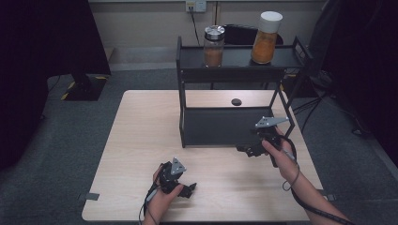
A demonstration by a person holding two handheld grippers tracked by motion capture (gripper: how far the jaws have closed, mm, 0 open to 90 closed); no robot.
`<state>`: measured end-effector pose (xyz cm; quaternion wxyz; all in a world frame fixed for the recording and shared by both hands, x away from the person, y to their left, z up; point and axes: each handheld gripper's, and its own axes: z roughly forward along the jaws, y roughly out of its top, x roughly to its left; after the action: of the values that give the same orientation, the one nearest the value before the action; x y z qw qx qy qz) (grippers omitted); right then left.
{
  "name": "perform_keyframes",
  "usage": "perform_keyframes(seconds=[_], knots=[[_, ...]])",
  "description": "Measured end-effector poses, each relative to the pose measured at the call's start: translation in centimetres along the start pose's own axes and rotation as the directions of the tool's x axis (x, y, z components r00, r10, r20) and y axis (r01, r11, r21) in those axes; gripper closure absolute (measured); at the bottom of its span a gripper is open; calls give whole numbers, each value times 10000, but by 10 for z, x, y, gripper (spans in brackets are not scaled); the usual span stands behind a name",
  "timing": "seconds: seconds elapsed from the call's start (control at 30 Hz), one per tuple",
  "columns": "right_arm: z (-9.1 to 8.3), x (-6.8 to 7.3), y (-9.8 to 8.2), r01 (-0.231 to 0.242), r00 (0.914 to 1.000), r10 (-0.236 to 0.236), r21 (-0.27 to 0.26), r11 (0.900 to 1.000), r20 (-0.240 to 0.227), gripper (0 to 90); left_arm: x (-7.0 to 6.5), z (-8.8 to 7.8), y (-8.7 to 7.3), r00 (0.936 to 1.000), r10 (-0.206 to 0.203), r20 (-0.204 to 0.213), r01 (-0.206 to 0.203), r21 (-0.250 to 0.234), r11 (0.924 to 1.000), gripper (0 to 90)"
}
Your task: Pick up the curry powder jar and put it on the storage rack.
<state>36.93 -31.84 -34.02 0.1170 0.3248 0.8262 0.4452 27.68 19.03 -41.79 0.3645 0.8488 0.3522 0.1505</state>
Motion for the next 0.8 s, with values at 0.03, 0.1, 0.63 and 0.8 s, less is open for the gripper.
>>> perform_keyframes(seconds=[0.03,0.1,0.63,0.8], knots=[[1,1,-3,41,10000,-41,24,10000,-20,9,0,0,0,10000,0,0,0,0,10000,0],[3,2,-8,122,9999,-122,87,9999,-28,10,0,0,0,10000,-1,0,1,-1,10000,0],[19,17,-51,815,9966,-800,992,9917,-187,11,0,0,0,10000,-1,1,1,-1,10000,0],[19,20,-62,915,9958,-902,1208,9885,-163,14,0,0,0,10000,-1,0,1,-2,10000,0]])
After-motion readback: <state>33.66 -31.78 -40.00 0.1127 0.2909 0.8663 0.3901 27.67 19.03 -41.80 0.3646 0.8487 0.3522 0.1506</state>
